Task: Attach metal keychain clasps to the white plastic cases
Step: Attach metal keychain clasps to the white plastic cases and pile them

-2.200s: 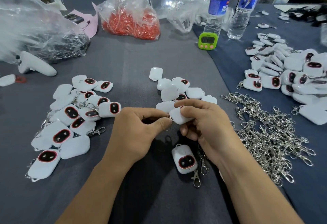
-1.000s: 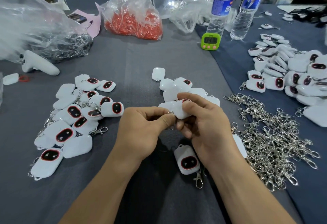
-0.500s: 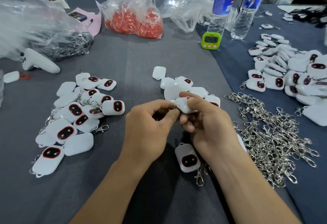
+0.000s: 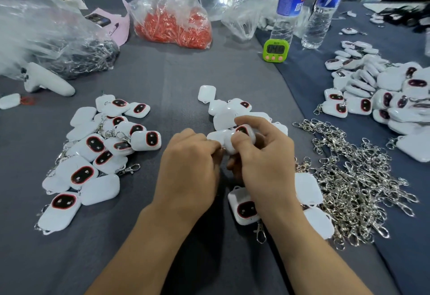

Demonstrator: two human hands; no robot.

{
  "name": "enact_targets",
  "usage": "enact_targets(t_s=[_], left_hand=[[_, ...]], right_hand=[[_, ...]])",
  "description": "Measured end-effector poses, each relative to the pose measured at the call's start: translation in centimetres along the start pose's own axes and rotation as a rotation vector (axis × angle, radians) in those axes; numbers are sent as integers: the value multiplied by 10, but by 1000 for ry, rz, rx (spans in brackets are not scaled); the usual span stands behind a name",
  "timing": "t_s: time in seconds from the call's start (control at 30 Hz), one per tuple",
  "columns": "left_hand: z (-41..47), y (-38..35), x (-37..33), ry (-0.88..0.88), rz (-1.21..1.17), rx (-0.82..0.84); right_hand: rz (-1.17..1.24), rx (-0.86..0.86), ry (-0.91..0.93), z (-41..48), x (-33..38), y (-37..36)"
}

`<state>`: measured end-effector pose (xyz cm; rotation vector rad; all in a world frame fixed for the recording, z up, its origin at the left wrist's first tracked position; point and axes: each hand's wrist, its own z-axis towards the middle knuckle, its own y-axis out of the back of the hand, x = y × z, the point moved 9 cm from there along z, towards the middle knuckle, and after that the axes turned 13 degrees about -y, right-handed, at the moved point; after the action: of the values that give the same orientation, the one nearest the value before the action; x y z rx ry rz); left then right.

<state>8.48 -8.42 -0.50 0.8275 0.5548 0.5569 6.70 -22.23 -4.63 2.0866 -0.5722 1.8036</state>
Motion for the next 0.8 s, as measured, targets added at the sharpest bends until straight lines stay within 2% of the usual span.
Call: enact_targets(t_s=[0.07, 0.1, 0.27, 0.43, 0.53, 0.67, 0.73, 0.8], left_hand=[[0, -2, -4, -36, 47, -3], [-1, -2, -4, -29, 29, -22], [-6, -12, 18, 271, -540, -136], [-5, -17, 18, 320, -668, -114], [-3, -9, 16, 239, -517, -128], [2, -4, -2, -1, -20, -32], [1, -6, -3, -30, 58, -1], [0, -8, 2, 1, 21, -12]], right_hand=[[-84, -47, 7, 0, 0, 1], [-34, -37, -34, 2, -3, 2], [466, 167, -336, 10, -19, -5], [462, 195, -352, 9, -19, -6], [330, 114, -166, 6, -5, 2], [-184, -31, 245, -16, 20, -3], [-271, -59, 232, -16, 17, -5], [-63, -28, 59, -4, 7, 2]])
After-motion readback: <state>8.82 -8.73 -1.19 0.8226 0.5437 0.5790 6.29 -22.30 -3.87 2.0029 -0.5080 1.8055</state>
